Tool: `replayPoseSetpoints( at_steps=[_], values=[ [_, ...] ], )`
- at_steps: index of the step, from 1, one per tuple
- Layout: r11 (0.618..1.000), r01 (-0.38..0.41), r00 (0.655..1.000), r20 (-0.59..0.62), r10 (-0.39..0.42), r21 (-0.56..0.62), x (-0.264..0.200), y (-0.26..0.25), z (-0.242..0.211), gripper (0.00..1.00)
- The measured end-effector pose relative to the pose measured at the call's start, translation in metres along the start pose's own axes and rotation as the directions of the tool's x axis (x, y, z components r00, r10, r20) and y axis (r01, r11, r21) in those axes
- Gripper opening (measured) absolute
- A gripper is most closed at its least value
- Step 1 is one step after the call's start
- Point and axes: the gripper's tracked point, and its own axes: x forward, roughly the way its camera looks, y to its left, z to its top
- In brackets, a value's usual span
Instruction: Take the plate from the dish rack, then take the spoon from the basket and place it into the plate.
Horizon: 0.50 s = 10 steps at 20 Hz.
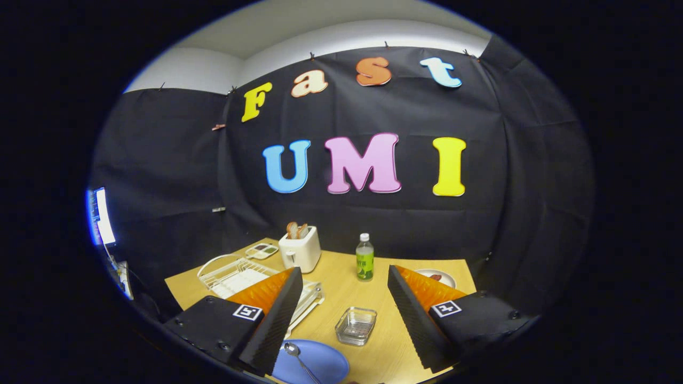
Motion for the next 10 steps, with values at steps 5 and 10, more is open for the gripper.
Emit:
replayPoseSetpoints(
  at_steps=[5, 10],
  values=[
    [0.989, 0.147, 0.984, 0.102, -0.147, 0.011, -0.005, 0.007, 0.039, 0.98],
    [0.959, 0.284, 0.949, 0.14, -0.281, 0.001, -0.011, 0.013, 0.048, 0.98]
  ],
)
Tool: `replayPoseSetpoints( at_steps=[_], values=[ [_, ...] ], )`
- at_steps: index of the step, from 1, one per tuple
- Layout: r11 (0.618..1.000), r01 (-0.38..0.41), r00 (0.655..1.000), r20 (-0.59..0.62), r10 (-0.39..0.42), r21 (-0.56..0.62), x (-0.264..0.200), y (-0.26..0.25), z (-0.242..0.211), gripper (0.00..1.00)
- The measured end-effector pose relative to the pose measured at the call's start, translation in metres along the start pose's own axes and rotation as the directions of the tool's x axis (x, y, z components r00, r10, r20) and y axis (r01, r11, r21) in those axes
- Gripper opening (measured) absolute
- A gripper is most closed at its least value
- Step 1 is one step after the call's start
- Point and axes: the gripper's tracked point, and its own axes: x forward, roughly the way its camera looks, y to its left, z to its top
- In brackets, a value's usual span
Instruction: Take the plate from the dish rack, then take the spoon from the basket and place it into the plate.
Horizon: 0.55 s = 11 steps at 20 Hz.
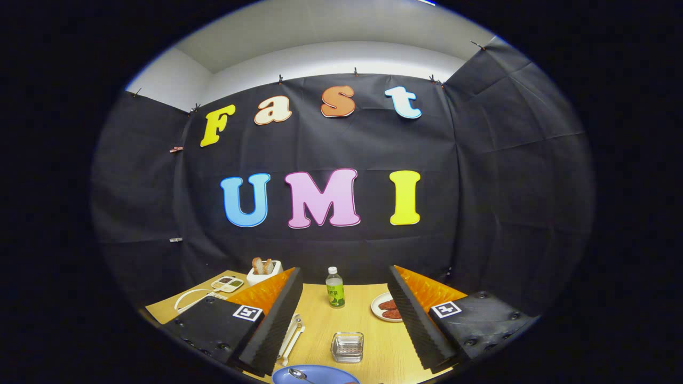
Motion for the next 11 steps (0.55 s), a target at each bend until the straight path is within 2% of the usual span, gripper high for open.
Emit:
replayPoseSetpoints(
  at_steps=[5, 11],
  values=[
    [0.996, 0.072, 0.997, 0.014, -0.072, -0.056, -0.001, 0.005, 0.0, 0.98],
    [0.992, 0.116, 0.993, -0.004, -0.116, -0.042, -0.002, 0.02, -0.012, 0.98]
  ],
)
